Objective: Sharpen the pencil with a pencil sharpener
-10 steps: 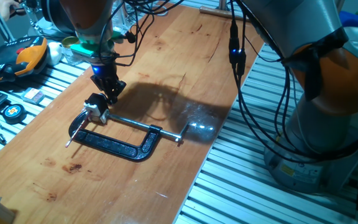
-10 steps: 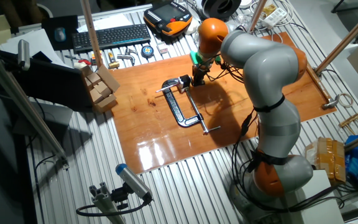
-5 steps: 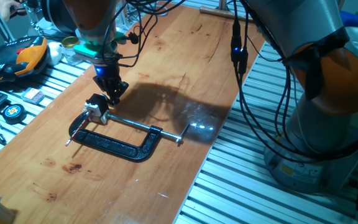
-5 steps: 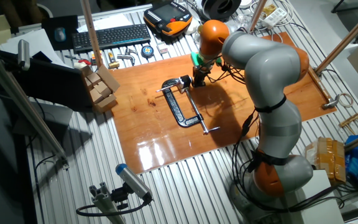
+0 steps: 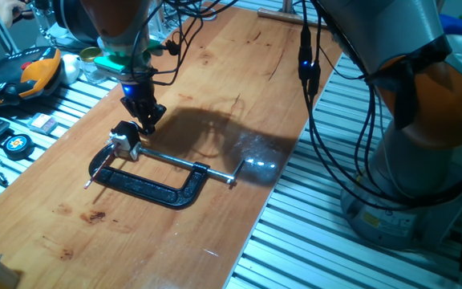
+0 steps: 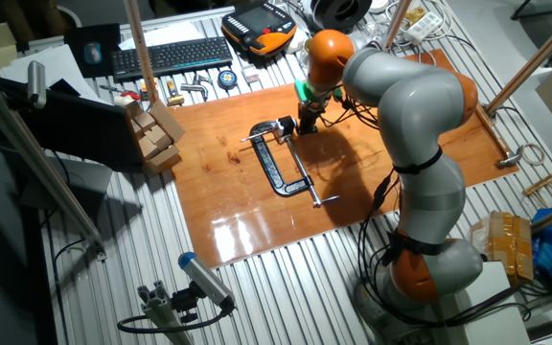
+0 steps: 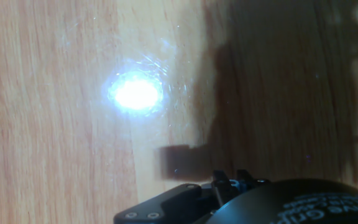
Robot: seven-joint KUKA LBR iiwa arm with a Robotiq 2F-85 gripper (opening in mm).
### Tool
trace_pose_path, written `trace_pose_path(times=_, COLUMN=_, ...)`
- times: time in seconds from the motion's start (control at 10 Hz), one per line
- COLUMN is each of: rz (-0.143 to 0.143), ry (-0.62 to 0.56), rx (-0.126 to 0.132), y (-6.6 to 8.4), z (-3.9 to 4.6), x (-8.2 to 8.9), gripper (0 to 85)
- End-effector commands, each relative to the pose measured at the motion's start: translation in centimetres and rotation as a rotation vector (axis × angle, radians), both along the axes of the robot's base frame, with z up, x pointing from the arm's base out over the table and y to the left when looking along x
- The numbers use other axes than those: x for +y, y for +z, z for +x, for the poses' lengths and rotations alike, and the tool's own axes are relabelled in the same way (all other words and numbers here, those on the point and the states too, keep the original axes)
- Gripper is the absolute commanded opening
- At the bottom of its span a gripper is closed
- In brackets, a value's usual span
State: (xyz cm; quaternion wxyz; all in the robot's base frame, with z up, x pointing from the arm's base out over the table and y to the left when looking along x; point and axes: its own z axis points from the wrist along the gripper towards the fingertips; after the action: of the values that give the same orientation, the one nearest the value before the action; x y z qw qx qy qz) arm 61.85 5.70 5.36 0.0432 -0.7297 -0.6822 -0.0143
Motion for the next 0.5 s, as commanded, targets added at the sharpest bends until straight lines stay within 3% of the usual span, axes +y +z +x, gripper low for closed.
trace_pose_path(times=0.0, rz=0.001, ry=-0.002, rx=0.003, y=0.15, z=-0.04, x=0.02, gripper=0.0)
trace_pose_path(times=0.4, rz=-0.005, ry=-0.009, rx=0.015, y=1.13, z=-0.43, x=0.03, gripper=0.0)
